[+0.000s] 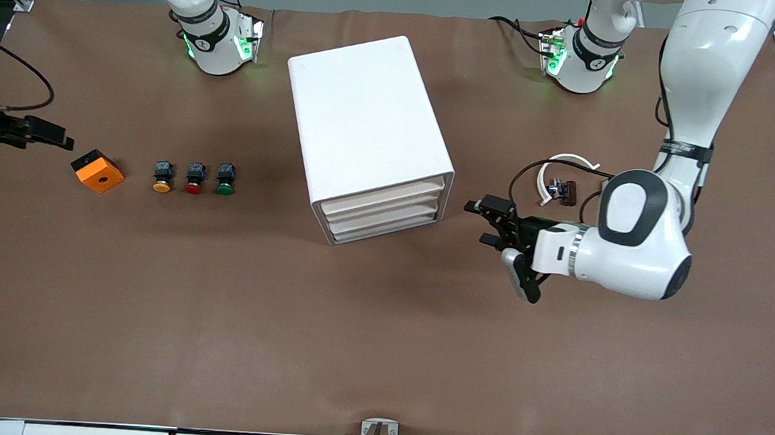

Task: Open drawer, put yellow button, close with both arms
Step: 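Grasp the drawer front with the left gripper while the right gripper grasps the yellow button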

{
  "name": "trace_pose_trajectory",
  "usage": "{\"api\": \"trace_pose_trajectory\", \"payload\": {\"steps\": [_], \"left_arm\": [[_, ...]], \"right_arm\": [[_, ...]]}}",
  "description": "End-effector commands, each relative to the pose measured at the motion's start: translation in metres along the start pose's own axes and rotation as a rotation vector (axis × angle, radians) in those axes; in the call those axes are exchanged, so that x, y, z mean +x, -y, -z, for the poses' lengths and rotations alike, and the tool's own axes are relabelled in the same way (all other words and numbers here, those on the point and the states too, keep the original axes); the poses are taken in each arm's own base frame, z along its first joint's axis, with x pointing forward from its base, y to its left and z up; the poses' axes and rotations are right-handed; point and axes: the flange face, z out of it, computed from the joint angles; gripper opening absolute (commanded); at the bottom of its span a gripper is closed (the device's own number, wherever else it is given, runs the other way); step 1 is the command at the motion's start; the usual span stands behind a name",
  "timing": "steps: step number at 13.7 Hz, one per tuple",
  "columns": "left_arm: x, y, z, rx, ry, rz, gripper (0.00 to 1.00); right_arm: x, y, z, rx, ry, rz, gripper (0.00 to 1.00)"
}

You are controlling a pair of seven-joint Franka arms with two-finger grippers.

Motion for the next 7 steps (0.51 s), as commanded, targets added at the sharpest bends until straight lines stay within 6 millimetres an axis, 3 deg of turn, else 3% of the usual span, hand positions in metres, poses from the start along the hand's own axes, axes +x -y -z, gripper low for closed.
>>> {"api": "trace_pose_trajectory", "payload": {"steps": [1, 3, 6, 7], "left_arm": [[0.011, 0.003, -0.020, -0.066, -0.026, 0.013, 1.00], [0.019, -0.003, -0.036, -0.099, -0.052, 0.018, 1.00], [0.023, 0.008, -0.060, -0.145, -0.072, 0.038, 1.00], [0.026, 0.004, -0.068, -0.147, -0.071, 0.033, 1.00]], "right_arm": [[-0.029, 0.002, -0.025, -0.002, -0.043, 0.006, 1.00], [-0.033, 0.001, -0.050, -0.007, -0.049, 0.004, 1.00], [-0.044, 0.000, -0.096, -0.029, -0.095, 0.003, 1.00], [-0.046, -0.002, -0.105, -0.030, -0.100, 0.001, 1.00]]}}
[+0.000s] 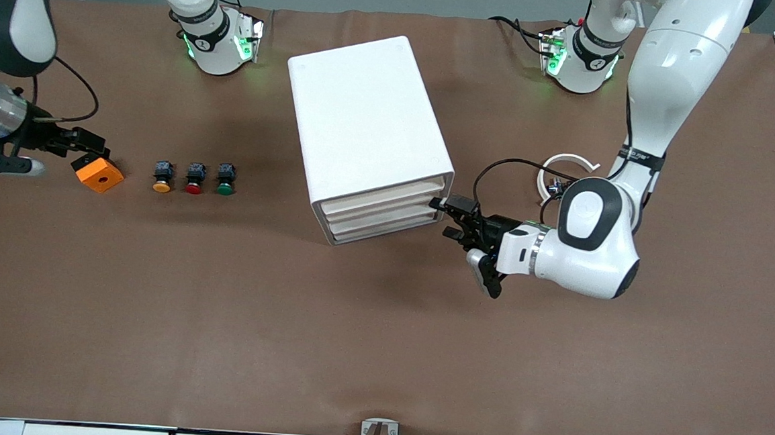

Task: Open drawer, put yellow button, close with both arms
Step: 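Grasp the drawer front with the left gripper while the right gripper grasps the yellow button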

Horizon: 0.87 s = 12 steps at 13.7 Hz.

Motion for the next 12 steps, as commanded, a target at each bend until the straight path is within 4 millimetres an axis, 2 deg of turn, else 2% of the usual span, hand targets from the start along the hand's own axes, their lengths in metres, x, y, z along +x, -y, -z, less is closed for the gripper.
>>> {"api": "trace_pose_trajectory", "payload": {"steps": [1, 5, 8, 9, 11, 12], "left_arm": [[0.009, -0.002, -0.020, -0.018, -0.017, -0.015, 1.00], [0.013, -0.003, -0.043, -0.035, -0.021, -0.008, 1.00], [0.013, -0.004, -0.047, -0.046, -0.022, -0.004, 1.00], [0.013, -0.006, -0.047, -0.045, -0.019, -0.008, 0.94], [0.012, -0.005, -0.049, -0.045, -0.016, -0.007, 0.73], [0.012, -0.006, -0.054, -0.045, -0.009, -0.010, 0.68]], "right_arm": [[-0.023, 0.001, -0.023, -0.015, -0.033, 0.015, 1.00], [-0.039, 0.002, -0.062, -0.052, -0.088, 0.034, 1.00], [-0.049, 0.002, -0.093, -0.060, -0.124, 0.033, 1.00], [-0.051, 0.000, -0.104, -0.063, -0.136, 0.033, 1.00], [-0.053, -0.004, -0.136, -0.066, -0.145, 0.032, 1.00], [-0.051, -0.007, -0.151, -0.067, -0.147, 0.027, 1.00]]}}
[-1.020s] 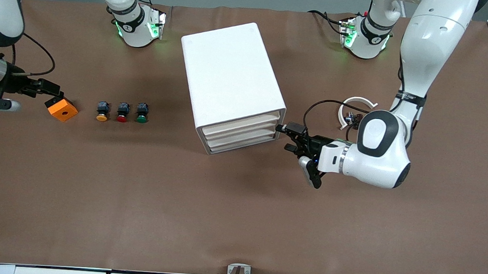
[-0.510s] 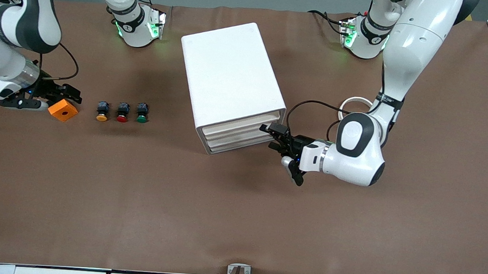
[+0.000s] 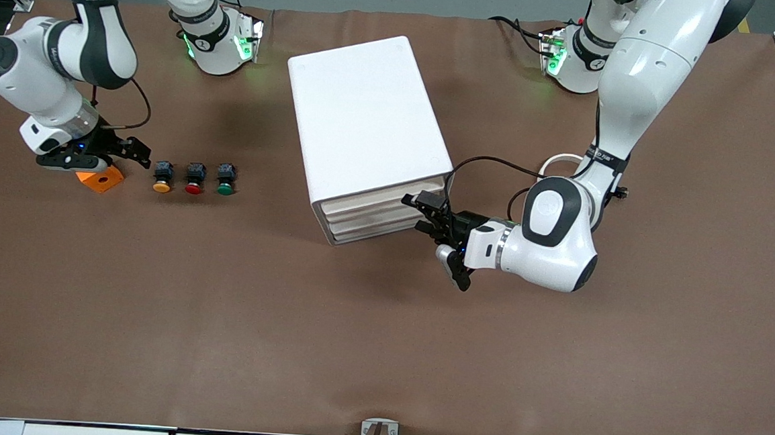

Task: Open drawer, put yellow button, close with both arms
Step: 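Grasp the drawer front with the left gripper while the right gripper grasps the yellow button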

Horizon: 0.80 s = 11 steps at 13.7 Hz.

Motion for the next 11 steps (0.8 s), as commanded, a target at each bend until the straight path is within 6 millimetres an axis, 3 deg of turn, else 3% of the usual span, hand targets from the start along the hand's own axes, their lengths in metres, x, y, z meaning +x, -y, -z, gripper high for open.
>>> {"api": "trace_pose_trajectory", "payload": {"steps": [1, 4, 6, 7, 8, 11], "left_arm": [[0.005, -0.004, -0.009, -0.011, -0.001, -0.027, 0.67], [0.004, -0.003, -0.010, -0.009, 0.002, -0.045, 0.67], [0.003, -0.004, -0.015, -0.010, 0.009, -0.058, 0.67], [0.003, -0.006, -0.017, -0.009, 0.012, -0.061, 0.61], [0.003, -0.006, -0.017, -0.010, 0.015, -0.060, 0.46], [0.002, -0.008, -0.023, -0.010, 0.024, -0.061, 0.29]], "right_arm": [[-0.006, -0.011, -0.040, -0.013, 0.002, 0.010, 1.00], [-0.011, -0.030, -0.071, -0.014, 0.010, 0.034, 1.00], [-0.012, -0.029, -0.085, -0.013, 0.014, 0.037, 1.00], [-0.014, -0.029, -0.090, -0.012, 0.016, 0.034, 1.00], [-0.020, -0.026, -0.096, -0.013, 0.015, 0.037, 1.00], [-0.027, -0.018, -0.110, -0.009, 0.031, 0.046, 1.00]]}}
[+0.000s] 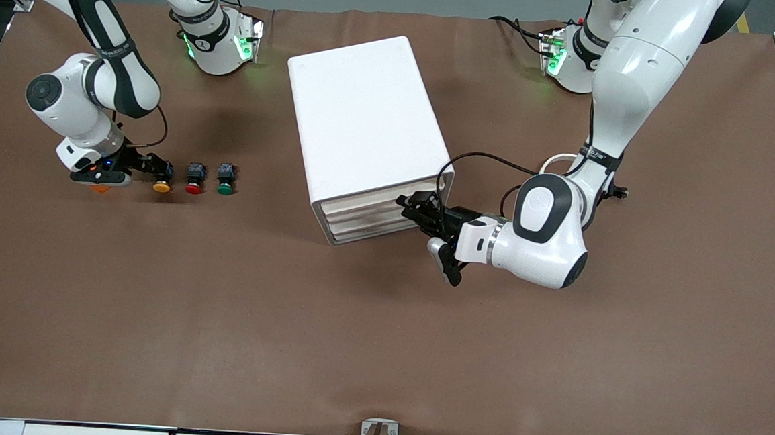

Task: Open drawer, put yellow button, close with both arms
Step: 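Grasp the drawer front with the left gripper while the right gripper grasps the yellow button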

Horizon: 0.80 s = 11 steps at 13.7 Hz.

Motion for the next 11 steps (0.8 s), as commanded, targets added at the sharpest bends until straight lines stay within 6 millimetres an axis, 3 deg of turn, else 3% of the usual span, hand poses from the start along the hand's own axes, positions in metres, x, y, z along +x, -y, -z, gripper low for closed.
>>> {"api": "trace_pose_trajectory", "payload": {"steps": [1, 4, 8, 10, 11], "left_arm": [[0.002, -0.003, -0.010, -0.007, 0.006, -0.020, 0.29], [0.001, -0.001, -0.014, -0.006, 0.013, -0.017, 0.26], [0.000, -0.001, -0.015, -0.001, 0.019, -0.014, 0.00], [0.000, 0.000, -0.014, 0.000, 0.019, -0.016, 0.00], [0.000, 0.001, -0.014, 0.001, 0.019, -0.014, 0.00]], "right_arm": [[-0.006, 0.012, -0.007, -0.001, 0.004, 0.034, 1.00], [-0.013, 0.021, -0.012, 0.003, 0.022, 0.051, 1.00], [-0.016, 0.025, -0.018, 0.007, 0.037, 0.060, 1.00], [-0.017, 0.025, -0.025, 0.005, 0.032, 0.065, 1.00], [-0.016, 0.026, -0.026, 0.004, 0.029, 0.069, 0.90]]}}
